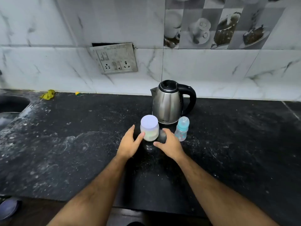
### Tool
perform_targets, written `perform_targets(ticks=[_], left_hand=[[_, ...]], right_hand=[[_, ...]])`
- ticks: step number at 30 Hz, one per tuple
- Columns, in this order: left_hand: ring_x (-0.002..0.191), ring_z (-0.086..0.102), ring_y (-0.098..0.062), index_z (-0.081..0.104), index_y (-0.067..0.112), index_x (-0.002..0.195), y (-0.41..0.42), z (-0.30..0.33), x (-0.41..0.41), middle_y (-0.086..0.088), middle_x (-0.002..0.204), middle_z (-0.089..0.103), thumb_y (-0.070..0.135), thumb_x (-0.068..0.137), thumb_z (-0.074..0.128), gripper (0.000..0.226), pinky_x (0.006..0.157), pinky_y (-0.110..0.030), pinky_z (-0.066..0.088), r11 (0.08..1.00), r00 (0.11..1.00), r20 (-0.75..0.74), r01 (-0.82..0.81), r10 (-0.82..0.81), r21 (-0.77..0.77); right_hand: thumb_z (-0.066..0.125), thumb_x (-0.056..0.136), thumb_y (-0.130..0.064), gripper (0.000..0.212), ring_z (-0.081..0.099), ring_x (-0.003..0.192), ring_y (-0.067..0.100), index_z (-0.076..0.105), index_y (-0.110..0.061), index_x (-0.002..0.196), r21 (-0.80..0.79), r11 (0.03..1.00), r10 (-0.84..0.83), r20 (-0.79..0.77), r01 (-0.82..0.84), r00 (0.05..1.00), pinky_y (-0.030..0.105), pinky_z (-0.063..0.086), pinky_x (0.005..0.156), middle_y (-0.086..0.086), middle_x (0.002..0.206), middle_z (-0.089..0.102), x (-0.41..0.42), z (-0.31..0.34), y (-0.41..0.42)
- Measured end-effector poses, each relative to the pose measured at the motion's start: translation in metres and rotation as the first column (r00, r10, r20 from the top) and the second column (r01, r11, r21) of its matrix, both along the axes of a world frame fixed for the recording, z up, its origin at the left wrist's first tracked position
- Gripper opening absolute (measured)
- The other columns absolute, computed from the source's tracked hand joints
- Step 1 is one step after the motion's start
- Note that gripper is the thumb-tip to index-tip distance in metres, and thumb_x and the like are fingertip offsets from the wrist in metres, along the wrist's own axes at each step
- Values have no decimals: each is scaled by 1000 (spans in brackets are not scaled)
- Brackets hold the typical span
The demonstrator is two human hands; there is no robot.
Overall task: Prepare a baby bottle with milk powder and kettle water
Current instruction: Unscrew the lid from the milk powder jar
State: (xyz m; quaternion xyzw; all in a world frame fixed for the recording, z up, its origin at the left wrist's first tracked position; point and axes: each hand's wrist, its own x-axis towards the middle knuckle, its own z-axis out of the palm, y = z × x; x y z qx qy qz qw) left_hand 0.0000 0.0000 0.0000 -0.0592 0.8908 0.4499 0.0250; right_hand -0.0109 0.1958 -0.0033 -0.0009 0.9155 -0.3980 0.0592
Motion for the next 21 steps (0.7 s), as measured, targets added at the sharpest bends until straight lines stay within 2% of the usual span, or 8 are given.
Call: perform_targets(ticks=[4, 6, 7, 10, 14, 18, 21], left_hand=[[145, 34, -17, 32, 14, 153, 3, 13, -23, -4, 159, 35, 55, 97, 45, 70, 112, -23, 21, 978, 990, 113, -106, 87, 178], [144, 35, -17, 37, 15, 151, 4, 16, -32, -2, 157, 38, 57, 98, 40, 68, 117, -27, 20, 966, 985, 153, -114, 80, 231], [143, 37, -17, 41, 15, 149, 4, 16, -36, -2, 156, 41, 57, 99, 38, 65, 120, -33, 22, 962, 986, 150, -104, 68, 252], [130, 49, -15, 55, 18, 138, 5, 18, -42, 0, 143, 55, 57, 100, 34, 58, 116, -41, 34, 946, 990, 144, -59, 13, 319], [125, 53, -14, 57, 23, 135, 7, 16, -46, 5, 136, 59, 61, 98, 34, 58, 112, -44, 39, 913, 982, 180, -20, -59, 408], [117, 61, -14, 60, 22, 127, 6, 9, -47, 4, 126, 65, 51, 97, 51, 43, 107, -44, 46, 899, 985, 145, 23, -96, 438], [115, 63, -17, 57, 16, 132, 2, 5, -47, 0, 126, 66, 42, 88, 70, 53, 103, -44, 50, 910, 981, 152, 50, -123, 411]], right_hand=[[88, 68, -27, 101, 47, 134, 25, 31, -15, 150, -185, 982, -6, 151, 34, 988, 33, 40, 106, 11, 147, 48, -24, 4, -8], [90, 65, -23, 108, 45, 136, 27, 27, -15, 152, -215, 975, -18, 209, 64, 978, 39, 39, 110, 14, 149, 45, -36, 3, -12], [91, 64, -20, 109, 45, 136, 28, 26, -15, 152, -221, 973, -18, 224, 69, 974, 42, 39, 111, 14, 149, 45, -40, 2, -13], [89, 62, -11, 103, 52, 130, 27, 33, -15, 148, -227, 972, -10, 247, 68, 969, 45, 43, 108, 9, 142, 53, -50, -1, -19], [87, 61, -8, 88, 58, 121, 22, 46, -19, 139, -257, 962, -28, 234, 90, 972, 43, 46, 105, 1, 130, 63, -50, -5, -25], [88, 61, -12, 86, 60, 118, 20, 49, -21, 138, -288, 953, -35, 190, 90, 981, 43, 48, 104, -1, 128, 64, -43, -6, -26], [88, 62, -16, 78, 62, 113, 21, 53, -22, 132, -305, 949, -38, 155, 84, 987, 45, 50, 100, -1, 123, 65, -36, -5, -23]])
